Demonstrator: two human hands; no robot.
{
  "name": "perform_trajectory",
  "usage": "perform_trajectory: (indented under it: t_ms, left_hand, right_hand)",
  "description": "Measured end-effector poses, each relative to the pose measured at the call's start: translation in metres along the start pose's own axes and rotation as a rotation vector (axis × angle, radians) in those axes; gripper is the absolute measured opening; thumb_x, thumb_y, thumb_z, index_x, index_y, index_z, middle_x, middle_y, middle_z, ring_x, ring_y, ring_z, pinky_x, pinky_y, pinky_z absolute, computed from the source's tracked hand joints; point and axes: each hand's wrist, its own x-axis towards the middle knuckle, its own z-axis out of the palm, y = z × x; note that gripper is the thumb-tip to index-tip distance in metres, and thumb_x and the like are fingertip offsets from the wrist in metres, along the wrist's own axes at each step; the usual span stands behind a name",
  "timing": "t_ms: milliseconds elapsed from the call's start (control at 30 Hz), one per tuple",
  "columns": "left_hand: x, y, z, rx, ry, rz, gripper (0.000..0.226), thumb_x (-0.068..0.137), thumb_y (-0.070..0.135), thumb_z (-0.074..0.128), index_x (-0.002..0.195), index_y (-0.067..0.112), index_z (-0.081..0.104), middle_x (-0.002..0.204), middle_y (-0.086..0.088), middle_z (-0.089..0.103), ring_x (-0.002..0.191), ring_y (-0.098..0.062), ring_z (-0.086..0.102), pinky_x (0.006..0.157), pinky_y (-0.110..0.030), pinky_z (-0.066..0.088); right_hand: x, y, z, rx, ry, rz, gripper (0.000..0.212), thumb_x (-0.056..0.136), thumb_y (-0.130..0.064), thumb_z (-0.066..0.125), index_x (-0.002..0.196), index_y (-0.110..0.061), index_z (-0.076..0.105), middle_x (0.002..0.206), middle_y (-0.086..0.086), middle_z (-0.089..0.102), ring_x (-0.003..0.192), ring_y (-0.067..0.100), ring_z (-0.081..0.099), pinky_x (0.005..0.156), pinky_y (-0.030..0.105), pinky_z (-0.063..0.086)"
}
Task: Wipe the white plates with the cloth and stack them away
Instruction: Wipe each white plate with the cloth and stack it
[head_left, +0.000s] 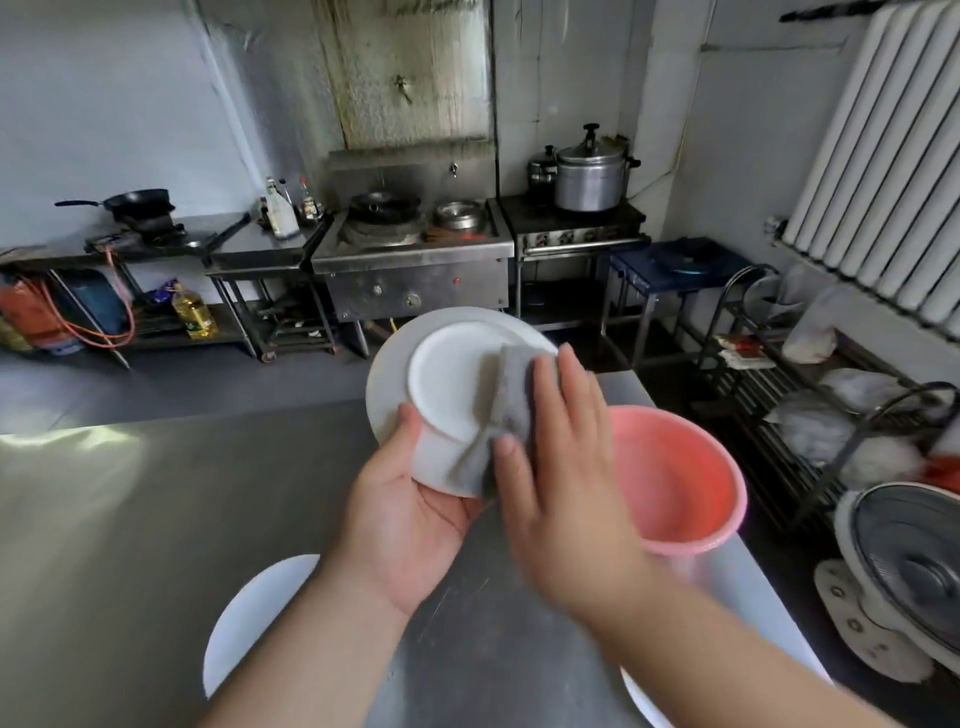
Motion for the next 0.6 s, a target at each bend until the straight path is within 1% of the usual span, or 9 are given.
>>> perform_trajectory:
  t_ms: [33, 100, 167, 233, 300, 367, 433, 500, 600]
  left_hand:
    - [-0.002, -0.007, 0.001, -0.003, 0.020, -0.030, 0.058, 0.105, 0.052, 0.040, 0.128, 0.011, 0.074, 0.139, -0.016, 0.067, 0.124, -0.028, 0.068, 0.088, -0.037, 0.062]
    - [-0.004, -0.017, 0.001, -0.028, 0.021, -0.069, 0.061, 0.104, 0.054, 0.040, 0.129, 0.009, 0.073, 0.139, -0.016, 0.067, 0.125, -0.027, 0.068, 0.090, -0.034, 0.062]
    - [-0.004, -0.019, -0.001, -0.041, 0.023, -0.024, 0.059, 0.106, 0.049, 0.040, 0.140, 0.009, 0.066, 0.143, -0.015, 0.064, 0.130, -0.029, 0.064, 0.100, -0.038, 0.058]
    - [-0.003, -0.016, -0.001, -0.023, 0.018, 0.067, 0.055, 0.109, 0.043, 0.038, 0.149, 0.010, 0.056, 0.147, -0.015, 0.061, 0.135, -0.031, 0.060, 0.107, -0.046, 0.053]
    - [-0.002, -0.014, 0.004, -0.024, -0.007, 0.107, 0.053, 0.112, 0.040, 0.034, 0.152, 0.010, 0.050, 0.150, -0.017, 0.058, 0.139, -0.036, 0.056, 0.111, -0.054, 0.049]
    - [-0.002, -0.017, 0.010, -0.037, -0.009, 0.092, 0.054, 0.112, 0.042, 0.034, 0.152, 0.010, 0.050, 0.150, -0.018, 0.058, 0.139, -0.036, 0.055, 0.112, -0.054, 0.047]
    - [-0.003, -0.023, 0.015, -0.051, -0.013, 0.052, 0.058, 0.109, 0.047, 0.034, 0.147, 0.011, 0.059, 0.148, -0.016, 0.061, 0.137, -0.030, 0.059, 0.110, -0.044, 0.051]
    - [-0.006, -0.030, 0.016, -0.045, -0.042, 0.011, 0.058, 0.109, 0.049, 0.036, 0.141, 0.010, 0.065, 0.149, -0.015, 0.060, 0.137, -0.027, 0.059, 0.108, -0.038, 0.054]
    - [-0.008, -0.031, 0.011, 0.009, -0.104, 0.006, 0.052, 0.108, 0.036, 0.041, 0.149, 0.007, 0.056, 0.155, -0.018, 0.052, 0.144, -0.034, 0.051, 0.119, -0.046, 0.043]
  right_hand:
    - [-0.017, -0.008, 0.013, -0.078, 0.027, -0.007, 0.070, 0.105, -0.043, 0.039, 0.164, -0.009, 0.019, 0.173, 0.015, 0.007, 0.160, 0.037, 0.000, 0.130, 0.048, 0.002]
    - [-0.032, -0.012, 0.025, -0.175, 0.067, -0.054, 0.072, 0.103, -0.043, 0.040, 0.161, -0.005, 0.024, 0.170, 0.025, 0.012, 0.159, 0.044, -0.004, 0.128, 0.057, 0.004]
    - [-0.020, -0.003, 0.014, -0.180, 0.056, -0.136, 0.067, 0.103, -0.040, 0.042, 0.159, -0.005, 0.035, 0.168, 0.024, 0.022, 0.159, 0.043, 0.005, 0.127, 0.061, 0.011]
    - [0.005, 0.010, -0.003, -0.098, 0.024, -0.167, 0.060, 0.106, -0.037, 0.041, 0.159, -0.007, 0.039, 0.168, 0.015, 0.027, 0.160, 0.033, 0.014, 0.128, 0.056, 0.015]
    - [0.026, 0.020, -0.016, 0.055, 0.014, -0.059, 0.056, 0.111, -0.034, 0.039, 0.162, -0.012, 0.034, 0.170, 0.001, 0.022, 0.160, 0.015, 0.011, 0.130, 0.047, 0.015]
    - [0.028, 0.019, -0.015, 0.142, 0.037, 0.070, 0.060, 0.111, -0.040, 0.037, 0.165, -0.017, 0.025, 0.173, -0.004, 0.015, 0.160, 0.005, 0.006, 0.131, 0.039, 0.014]
    - [0.011, 0.008, -0.003, 0.102, 0.088, 0.091, 0.067, 0.107, -0.047, 0.034, 0.166, -0.019, 0.018, 0.175, 0.002, 0.007, 0.161, 0.011, 0.002, 0.131, 0.038, 0.010]
    - [-0.016, -0.002, 0.013, 0.087, 0.127, 0.058, 0.070, 0.105, -0.050, 0.035, 0.166, -0.022, 0.014, 0.175, 0.008, 0.000, 0.162, 0.023, -0.002, 0.130, 0.044, 0.007]
    - [-0.022, 0.006, 0.010, 0.274, 0.114, 0.103, 0.068, 0.104, -0.051, 0.037, 0.165, -0.030, 0.017, 0.175, 0.000, 0.000, 0.161, 0.014, -0.002, 0.130, 0.042, 0.009]
